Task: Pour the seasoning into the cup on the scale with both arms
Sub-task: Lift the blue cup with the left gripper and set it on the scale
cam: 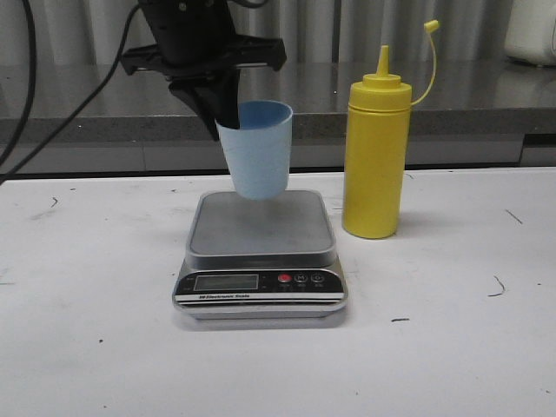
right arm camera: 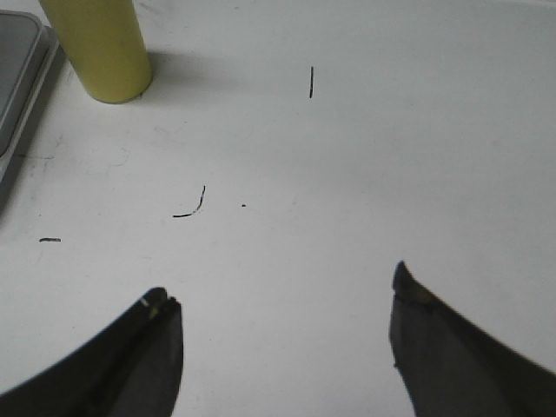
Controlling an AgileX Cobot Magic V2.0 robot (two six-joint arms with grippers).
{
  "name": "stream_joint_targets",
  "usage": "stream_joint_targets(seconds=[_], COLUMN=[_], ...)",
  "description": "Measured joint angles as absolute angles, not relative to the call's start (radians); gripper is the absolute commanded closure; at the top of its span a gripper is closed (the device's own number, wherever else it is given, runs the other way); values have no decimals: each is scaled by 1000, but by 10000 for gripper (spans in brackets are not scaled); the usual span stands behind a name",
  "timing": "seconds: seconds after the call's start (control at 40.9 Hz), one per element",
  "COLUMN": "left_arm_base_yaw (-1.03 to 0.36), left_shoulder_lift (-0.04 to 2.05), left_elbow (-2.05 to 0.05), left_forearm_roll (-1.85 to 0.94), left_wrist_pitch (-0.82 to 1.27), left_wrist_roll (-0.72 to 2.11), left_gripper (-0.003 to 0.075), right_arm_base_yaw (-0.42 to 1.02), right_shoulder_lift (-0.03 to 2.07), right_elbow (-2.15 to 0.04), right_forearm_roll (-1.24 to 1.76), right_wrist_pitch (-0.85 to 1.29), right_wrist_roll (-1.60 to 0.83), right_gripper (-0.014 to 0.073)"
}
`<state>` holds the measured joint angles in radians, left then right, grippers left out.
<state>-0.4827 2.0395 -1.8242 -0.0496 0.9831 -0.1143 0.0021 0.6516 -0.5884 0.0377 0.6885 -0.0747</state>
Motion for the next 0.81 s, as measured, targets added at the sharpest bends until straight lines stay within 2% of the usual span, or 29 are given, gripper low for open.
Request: stream_joint_targets(seconds=[0.734,0.807], left_arm_base_yaw=[-483,-483], left_shoulder_lift=[2072,2072], left_elbow=[-1829,-1829], left_forearm_roll=[-50,-50], left_wrist_pitch=[1026,1027], left_wrist_roll=[-120,-120], left_gripper=[737,713], right_arm_base_yaw=[2,2], right_shoulder_lift=[652,652], right_elbow=[-588,-588], right_forearm_roll=[38,38], right_wrist_pitch=[688,688], right_wrist_roll=[-75,-75], right_gripper=[69,69])
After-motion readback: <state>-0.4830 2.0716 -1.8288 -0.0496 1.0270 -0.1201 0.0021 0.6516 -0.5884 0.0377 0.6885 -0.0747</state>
